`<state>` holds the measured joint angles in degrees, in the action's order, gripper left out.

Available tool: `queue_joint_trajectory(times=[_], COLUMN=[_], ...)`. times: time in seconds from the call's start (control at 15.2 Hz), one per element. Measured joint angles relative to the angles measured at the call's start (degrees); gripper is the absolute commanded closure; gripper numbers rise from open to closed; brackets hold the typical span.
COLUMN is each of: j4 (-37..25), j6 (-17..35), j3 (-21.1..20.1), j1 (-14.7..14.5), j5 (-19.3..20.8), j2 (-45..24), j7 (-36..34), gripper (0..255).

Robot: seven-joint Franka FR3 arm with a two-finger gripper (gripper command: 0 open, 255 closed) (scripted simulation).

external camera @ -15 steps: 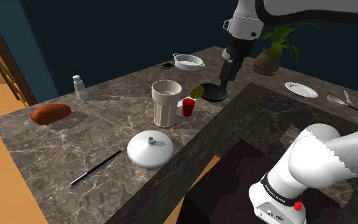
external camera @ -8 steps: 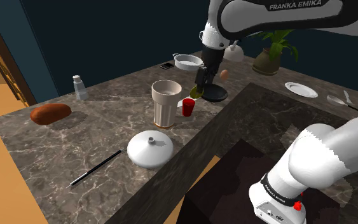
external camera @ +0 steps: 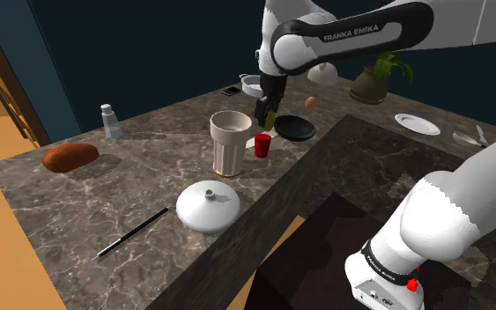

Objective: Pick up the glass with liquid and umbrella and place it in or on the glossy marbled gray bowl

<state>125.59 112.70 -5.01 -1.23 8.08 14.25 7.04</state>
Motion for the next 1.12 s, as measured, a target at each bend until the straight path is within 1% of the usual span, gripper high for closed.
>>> queue_joint_trajectory(times=[0.07, 0.2, 0.26, 0.33, 0.4, 0.46, 0.53, 0.59, 0.66, 0.73, 0.79, 0.86, 0.92, 0.99, 1.06, 1.12], j4=[0.4, 1.4, 1.5, 4.1, 4.8, 3.7, 3.4, 2.8, 2.6, 2.4, 1.8, 3.3, 3.3, 3.9, 5.4, 6.0], j6=[1.3, 2.1, 2.9, 5.2, 5.6, 5.6, 5.1, 4.6, 3.8, 4.3, 4.8, 5.5, 5.3, 5.9, 6.0, 6.2], j3=[0.7, 1.7, 2.8, 4.0, 4.9, 5.9, 6.8, 8.0, 9.3, 10.4, 11.4, 12.4, 13.1, 14.0, 14.2, 14.4], j1=[-0.5, -2.5, -3.2, -4.1, -5.4, -6.8, -8.2, -9.5, -10.5, -11.6, -12.7, -13.7, -14.1, -13.9, -13.9, -13.9], j5=[2.7, 6.5, 8.0, 10.5, 13.5, 14.8, 15.5, 14.8, 13.0, 12.9, 14.1, 16.2, 18.0, 19.0, 16.4, 9.2], j2=[-0.8, -0.9, -1.8, -0.6, -0.8, -2.4, -2.5, -2.6, -1.9, -2.2, -3.4, -2.6, -2.3, -2.0, -1.0, -0.8], j7=[-0.1, -0.9, -0.6, -0.8, -1.4, -1.8, -2.3, -2.2, -1.8, -2.2, -2.6, -3.2, -2.8, -1.9, -1.9, -1.7], gripper=[0, 0, 0, 0, 0, 0, 0, 0, 0, 0, 0, 255, 255, 255, 255, 255])
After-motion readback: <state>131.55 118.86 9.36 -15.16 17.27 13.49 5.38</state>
